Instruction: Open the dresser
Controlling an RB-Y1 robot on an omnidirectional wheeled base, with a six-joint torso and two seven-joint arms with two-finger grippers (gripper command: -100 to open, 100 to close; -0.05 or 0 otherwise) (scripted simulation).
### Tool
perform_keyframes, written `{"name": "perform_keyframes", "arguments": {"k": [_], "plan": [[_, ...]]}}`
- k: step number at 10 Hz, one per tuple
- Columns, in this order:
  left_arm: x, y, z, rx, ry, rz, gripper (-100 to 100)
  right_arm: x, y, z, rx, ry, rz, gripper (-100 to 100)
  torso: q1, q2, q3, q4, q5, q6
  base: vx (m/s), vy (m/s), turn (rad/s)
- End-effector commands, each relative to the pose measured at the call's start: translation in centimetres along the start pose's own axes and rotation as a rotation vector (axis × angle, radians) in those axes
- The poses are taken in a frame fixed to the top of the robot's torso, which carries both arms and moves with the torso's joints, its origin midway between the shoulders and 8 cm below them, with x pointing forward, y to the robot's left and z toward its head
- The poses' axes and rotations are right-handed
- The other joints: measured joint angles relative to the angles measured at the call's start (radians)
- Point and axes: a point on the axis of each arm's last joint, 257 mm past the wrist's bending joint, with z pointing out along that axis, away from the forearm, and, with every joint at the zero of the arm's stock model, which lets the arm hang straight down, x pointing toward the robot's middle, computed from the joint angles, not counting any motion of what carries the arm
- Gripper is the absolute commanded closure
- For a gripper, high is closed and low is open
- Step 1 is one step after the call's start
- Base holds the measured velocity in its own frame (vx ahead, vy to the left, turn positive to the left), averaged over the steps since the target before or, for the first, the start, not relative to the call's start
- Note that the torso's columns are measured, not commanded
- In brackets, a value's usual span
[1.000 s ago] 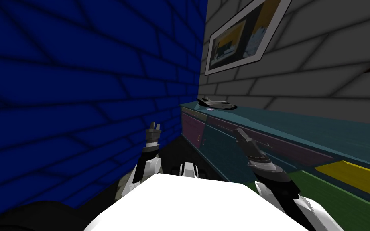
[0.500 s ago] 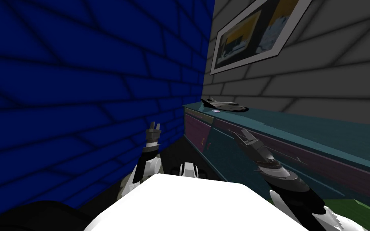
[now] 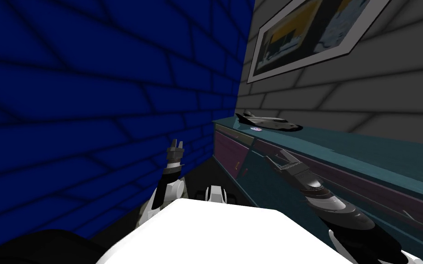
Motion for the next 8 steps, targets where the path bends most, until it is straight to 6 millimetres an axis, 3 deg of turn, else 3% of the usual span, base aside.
{"name": "perform_keyframes", "arguments": {"k": [1,8], "plan": [[0.0,0.0,0.0,0.000,0.000,0.000,0,0.7,-0.1,-0.8,-0.021,0.067,-0.138,-100,0.000,0.001,0.000,0.000,0.000,0.000,0.092,0.031,0.105],[0.0,0.0,0.0,0.000,0.000,0.000,0,3.2,-1.6,-3.7,-0.090,0.260,-0.483,-100,0.000,0.001,0.001,0.000,0.000,0.000,0.106,0.062,0.086]]}}
